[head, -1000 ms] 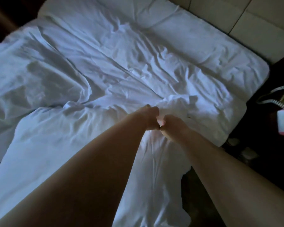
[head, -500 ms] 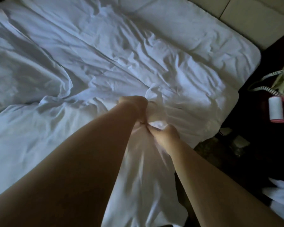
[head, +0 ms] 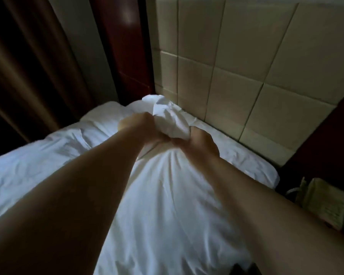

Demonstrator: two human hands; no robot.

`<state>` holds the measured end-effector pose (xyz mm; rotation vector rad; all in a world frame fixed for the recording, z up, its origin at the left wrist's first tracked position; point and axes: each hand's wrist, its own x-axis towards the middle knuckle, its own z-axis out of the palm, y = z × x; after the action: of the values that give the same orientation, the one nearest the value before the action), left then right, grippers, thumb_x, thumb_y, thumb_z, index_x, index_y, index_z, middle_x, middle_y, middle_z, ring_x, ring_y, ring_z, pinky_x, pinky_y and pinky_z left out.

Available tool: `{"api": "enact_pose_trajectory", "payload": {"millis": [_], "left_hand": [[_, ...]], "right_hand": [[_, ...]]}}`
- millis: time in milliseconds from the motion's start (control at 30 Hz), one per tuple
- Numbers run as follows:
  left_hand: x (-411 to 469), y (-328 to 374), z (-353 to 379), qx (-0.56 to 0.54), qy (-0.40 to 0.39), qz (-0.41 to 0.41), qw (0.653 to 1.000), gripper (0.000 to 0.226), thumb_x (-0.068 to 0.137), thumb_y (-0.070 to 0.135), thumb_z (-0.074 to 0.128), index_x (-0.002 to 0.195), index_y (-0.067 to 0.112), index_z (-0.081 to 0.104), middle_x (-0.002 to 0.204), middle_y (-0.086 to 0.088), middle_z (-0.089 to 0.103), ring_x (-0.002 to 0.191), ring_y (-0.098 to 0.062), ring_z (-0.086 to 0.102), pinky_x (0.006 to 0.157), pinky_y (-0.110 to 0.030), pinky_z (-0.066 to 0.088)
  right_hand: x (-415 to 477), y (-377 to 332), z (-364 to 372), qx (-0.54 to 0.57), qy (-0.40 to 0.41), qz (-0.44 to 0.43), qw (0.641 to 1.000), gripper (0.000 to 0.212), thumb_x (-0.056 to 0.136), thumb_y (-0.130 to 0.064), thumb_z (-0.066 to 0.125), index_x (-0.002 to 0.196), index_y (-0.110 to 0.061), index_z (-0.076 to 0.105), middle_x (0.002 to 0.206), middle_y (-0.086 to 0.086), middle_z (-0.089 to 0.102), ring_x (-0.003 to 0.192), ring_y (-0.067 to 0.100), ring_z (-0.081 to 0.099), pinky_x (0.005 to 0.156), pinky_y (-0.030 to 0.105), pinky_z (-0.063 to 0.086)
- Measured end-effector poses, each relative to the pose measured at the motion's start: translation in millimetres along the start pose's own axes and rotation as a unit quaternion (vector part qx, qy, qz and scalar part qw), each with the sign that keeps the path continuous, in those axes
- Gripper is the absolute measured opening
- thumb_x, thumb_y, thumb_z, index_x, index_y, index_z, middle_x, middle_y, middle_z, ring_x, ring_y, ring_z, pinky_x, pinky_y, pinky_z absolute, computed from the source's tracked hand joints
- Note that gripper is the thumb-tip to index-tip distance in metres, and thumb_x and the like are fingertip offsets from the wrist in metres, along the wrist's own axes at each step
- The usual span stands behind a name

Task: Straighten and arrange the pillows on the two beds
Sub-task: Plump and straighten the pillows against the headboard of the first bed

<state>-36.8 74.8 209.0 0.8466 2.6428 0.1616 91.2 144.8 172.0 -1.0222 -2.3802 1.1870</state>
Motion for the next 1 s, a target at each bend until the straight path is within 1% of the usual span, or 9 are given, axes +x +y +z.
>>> {"api": "enact_pose_trajectory", "payload": {"millis": [67, 133, 333, 467, 567, 633, 767, 933, 1000], "left_hand": [[-20.1, 13.8, -45.9, -0.033, 0.026, -0.015, 0.999, 0.069, 0.040, 0.079, 0.058, 0.087, 0.028, 0.053, 0.095, 0.001, 0.063, 0.095, -0.021, 0.059, 0.091, -0.036, 0.046], [-38.5, 24.6, -86.1, -0.058, 0.125, -0.031, 0.990, 0.062, 0.058, 0.075, 0.064, 0.100, 0.030, 0.060, 0.092, 0.006, 0.061, 0.098, -0.021, 0.061, 0.082, -0.032, 0.044], [-71.3, 79.6, -161.6, -0.133, 0.334, 0.010, 0.933, 0.104, 0.053, 0.074, 0.074, 0.134, 0.020, 0.037, 0.128, -0.003, 0.050, 0.123, -0.027, 0.048, 0.091, -0.040, 0.044], [-83.3, 133.3, -196.0, 0.096, 0.515, 0.125, 0.842, 0.102, 0.061, 0.064, 0.074, 0.145, 0.032, 0.025, 0.143, -0.007, 0.030, 0.130, -0.030, 0.032, 0.102, -0.043, 0.035], [-69.4, 168.3, -208.0, 0.241, 0.495, 0.181, 0.815, 0.057, 0.074, 0.051, 0.066, 0.125, 0.031, 0.053, 0.132, 0.001, 0.050, 0.125, -0.024, 0.043, 0.108, -0.042, 0.027], [-57.2, 185.1, -201.8, 0.240, 0.422, 0.136, 0.864, 0.038, 0.078, 0.046, 0.062, 0.112, 0.028, 0.060, 0.118, 0.003, 0.062, 0.114, -0.022, 0.057, 0.099, -0.038, 0.037], [-23.0, 207.7, -160.6, 0.180, 0.292, 0.095, 0.935, 0.038, 0.083, 0.038, 0.063, 0.116, 0.021, 0.058, 0.119, -0.003, 0.062, 0.113, -0.025, 0.058, 0.091, -0.036, 0.046], [29.4, 233.9, -118.5, 0.198, 0.271, 0.080, 0.939, 0.027, 0.085, 0.034, 0.061, 0.109, 0.021, 0.060, 0.110, -0.001, 0.065, 0.108, -0.024, 0.061, 0.097, -0.037, 0.041], [46.7, 244.8, -106.9, 0.213, 0.271, 0.068, 0.936, 0.021, 0.089, 0.030, 0.057, 0.106, 0.020, 0.062, 0.109, 0.001, 0.067, 0.107, -0.021, 0.063, 0.101, -0.037, 0.039]], "right_hand": [[4.7, -36.7, -39.1, -0.003, 0.010, -0.047, 0.999, 0.030, 0.080, -0.045, 0.051, 0.097, -0.024, 0.064, 0.098, -0.005, 0.067, 0.094, 0.023, 0.063, 0.077, 0.035, 0.047], [11.7, -66.8, -75.0, -0.039, 0.035, -0.094, 0.994, 0.019, 0.084, -0.040, 0.053, 0.092, -0.025, 0.063, 0.100, -0.002, 0.069, 0.096, 0.025, 0.064, 0.072, 0.032, 0.043], [32.7, -135.6, -185.9, -0.209, 0.096, -0.271, 0.935, 0.026, 0.091, -0.042, 0.053, 0.103, -0.021, 0.063, 0.108, 0.008, 0.067, 0.100, 0.032, 0.063, 0.075, 0.031, 0.043], [55.9, -162.4, -240.6, -0.312, 0.106, -0.366, 0.871, 0.034, 0.092, -0.045, 0.052, 0.118, -0.026, 0.061, 0.114, 0.009, 0.066, 0.105, 0.033, 0.063, 0.086, 0.036, 0.049], [75.1, -159.3, -257.7, -0.348, 0.116, -0.420, 0.830, 0.041, 0.087, -0.048, 0.059, 0.117, -0.020, 0.062, 0.114, 0.010, 0.067, 0.103, 0.033, 0.065, 0.081, 0.034, 0.048], [88.2, -142.6, -262.4, -0.355, 0.113, -0.433, 0.821, 0.039, 0.086, -0.049, 0.061, 0.114, -0.022, 0.063, 0.111, 0.008, 0.068, 0.100, 0.031, 0.066, 0.078, 0.033, 0.048], [116.4, -93.1, -254.9, -0.348, 0.062, -0.405, 0.843, 0.039, 0.087, -0.045, 0.059, 0.118, -0.022, 0.059, 0.114, 0.005, 0.066, 0.104, 0.029, 0.064, 0.077, 0.032, 0.046], [150.2, -39.0, -247.8, -0.320, 0.044, -0.331, 0.886, 0.049, 0.082, -0.046, 0.063, 0.117, -0.015, 0.047, 0.121, 0.011, 0.059, 0.112, 0.033, 0.056, 0.084, 0.040, 0.047], [159.4, -22.6, -245.8, -0.367, 0.039, -0.296, 0.881, 0.061, 0.082, -0.045, 0.063, 0.129, -0.016, 0.038, 0.130, 0.011, 0.048, 0.120, 0.033, 0.045, 0.091, 0.041, 0.044]]}}
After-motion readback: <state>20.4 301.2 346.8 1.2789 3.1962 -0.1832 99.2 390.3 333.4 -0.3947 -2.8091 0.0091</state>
